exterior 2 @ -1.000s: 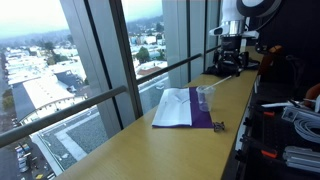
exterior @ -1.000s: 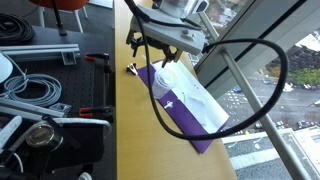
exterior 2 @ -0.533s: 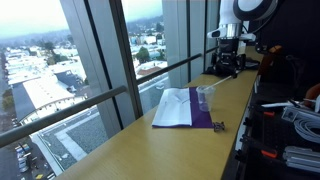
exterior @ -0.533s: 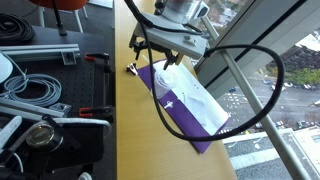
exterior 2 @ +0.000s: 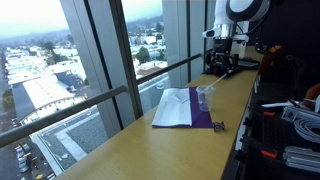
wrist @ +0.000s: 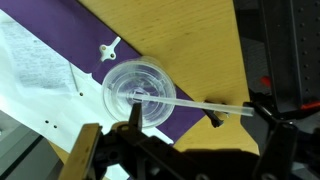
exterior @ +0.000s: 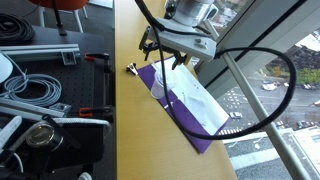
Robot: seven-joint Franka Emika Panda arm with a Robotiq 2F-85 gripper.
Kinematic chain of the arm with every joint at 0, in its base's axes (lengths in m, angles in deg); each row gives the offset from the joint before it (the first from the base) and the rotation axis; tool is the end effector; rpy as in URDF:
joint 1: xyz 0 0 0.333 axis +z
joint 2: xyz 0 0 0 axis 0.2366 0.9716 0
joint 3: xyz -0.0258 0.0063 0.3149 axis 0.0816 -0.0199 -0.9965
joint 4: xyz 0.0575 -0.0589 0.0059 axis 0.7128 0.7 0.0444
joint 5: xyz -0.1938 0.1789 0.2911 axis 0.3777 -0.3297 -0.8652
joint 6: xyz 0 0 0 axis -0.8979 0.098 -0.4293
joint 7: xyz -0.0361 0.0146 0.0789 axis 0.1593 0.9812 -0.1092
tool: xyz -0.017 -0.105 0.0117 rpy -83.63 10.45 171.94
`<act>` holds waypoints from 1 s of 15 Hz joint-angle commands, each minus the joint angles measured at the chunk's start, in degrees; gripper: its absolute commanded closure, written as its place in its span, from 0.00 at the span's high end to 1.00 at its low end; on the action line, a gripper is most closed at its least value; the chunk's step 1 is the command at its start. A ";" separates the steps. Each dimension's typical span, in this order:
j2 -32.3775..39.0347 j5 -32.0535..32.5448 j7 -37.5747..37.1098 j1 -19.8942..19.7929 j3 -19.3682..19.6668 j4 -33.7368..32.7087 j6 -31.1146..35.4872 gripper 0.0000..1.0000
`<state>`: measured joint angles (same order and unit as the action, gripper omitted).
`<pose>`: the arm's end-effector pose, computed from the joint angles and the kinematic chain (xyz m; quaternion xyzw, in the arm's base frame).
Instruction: Put the straw in the cup
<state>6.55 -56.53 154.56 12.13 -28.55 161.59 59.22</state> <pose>0.5026 -0.0432 0.3156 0.8053 0.5923 0.0234 0.0013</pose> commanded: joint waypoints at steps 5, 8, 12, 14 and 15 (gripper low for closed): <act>2.08 -3.02 3.40 -1.23 -0.41 -5.57 0.71 1.00; 1.38 -3.77 4.51 -1.74 -0.48 -5.90 0.14 1.00; -1.90 -4.99 6.82 -1.71 -0.82 -1.48 -0.19 1.00; -3.82 -4.69 7.49 -1.46 -0.89 1.70 0.11 1.00; -4.67 -4.13 7.44 -1.34 -0.84 3.20 0.31 1.00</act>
<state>6.39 -60.12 159.87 10.92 -28.94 159.54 59.15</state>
